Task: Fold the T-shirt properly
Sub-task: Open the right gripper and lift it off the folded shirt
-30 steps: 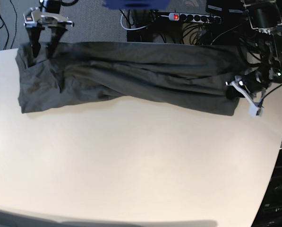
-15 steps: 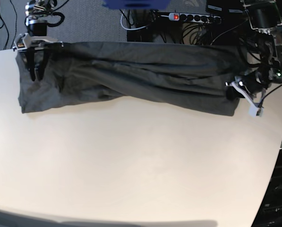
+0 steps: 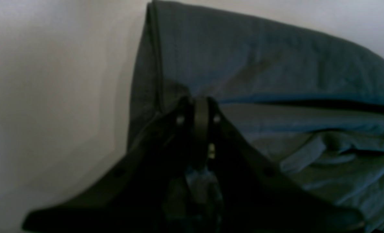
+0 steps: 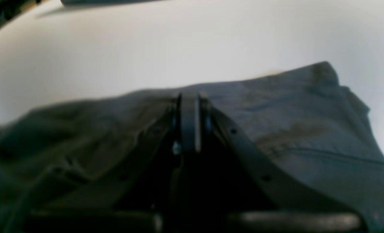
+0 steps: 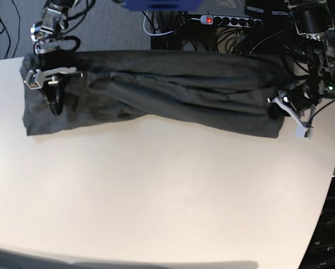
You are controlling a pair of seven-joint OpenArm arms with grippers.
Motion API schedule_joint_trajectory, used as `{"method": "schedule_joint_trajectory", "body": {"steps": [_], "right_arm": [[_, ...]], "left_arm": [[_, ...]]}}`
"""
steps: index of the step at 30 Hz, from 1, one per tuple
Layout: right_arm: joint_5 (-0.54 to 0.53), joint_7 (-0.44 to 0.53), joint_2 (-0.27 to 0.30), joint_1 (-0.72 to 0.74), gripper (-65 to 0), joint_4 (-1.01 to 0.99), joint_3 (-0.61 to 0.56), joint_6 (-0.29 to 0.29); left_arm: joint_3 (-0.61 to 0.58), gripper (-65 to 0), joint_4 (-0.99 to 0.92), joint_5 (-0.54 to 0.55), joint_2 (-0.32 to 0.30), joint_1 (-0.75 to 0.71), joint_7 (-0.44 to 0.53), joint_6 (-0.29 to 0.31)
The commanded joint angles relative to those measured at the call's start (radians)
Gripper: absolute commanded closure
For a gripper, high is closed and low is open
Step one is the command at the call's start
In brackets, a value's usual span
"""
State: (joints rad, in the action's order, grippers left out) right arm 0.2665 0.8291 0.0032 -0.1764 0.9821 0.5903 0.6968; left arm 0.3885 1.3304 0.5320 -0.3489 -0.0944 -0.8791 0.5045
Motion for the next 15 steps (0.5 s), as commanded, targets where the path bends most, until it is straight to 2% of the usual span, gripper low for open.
{"method": "schedule_joint_trajectory", "body": {"steps": [1,8,15], "right_arm": [[0.015,-0.035,0.011,0.016,-0.7,-0.025,0.0,0.001],[0.015,-0.143,0.114,0.113,-0.7,-0.24,-0.017,0.001],[0.012,-0.196,0.145,0.165,-0.7,-0.317,-0.013,0.001]], "left_arm": [[0.0,-3.6,0.001,-0.04,-0.006,0.002,-0.033,-0.016],[0.0,-3.6,-0.001,-0.04,-0.009,0.005,-0.033,-0.017],[-0.003,-3.6,-0.009,-0.042,-0.009,0.045,-0.035,-0.019]]}}
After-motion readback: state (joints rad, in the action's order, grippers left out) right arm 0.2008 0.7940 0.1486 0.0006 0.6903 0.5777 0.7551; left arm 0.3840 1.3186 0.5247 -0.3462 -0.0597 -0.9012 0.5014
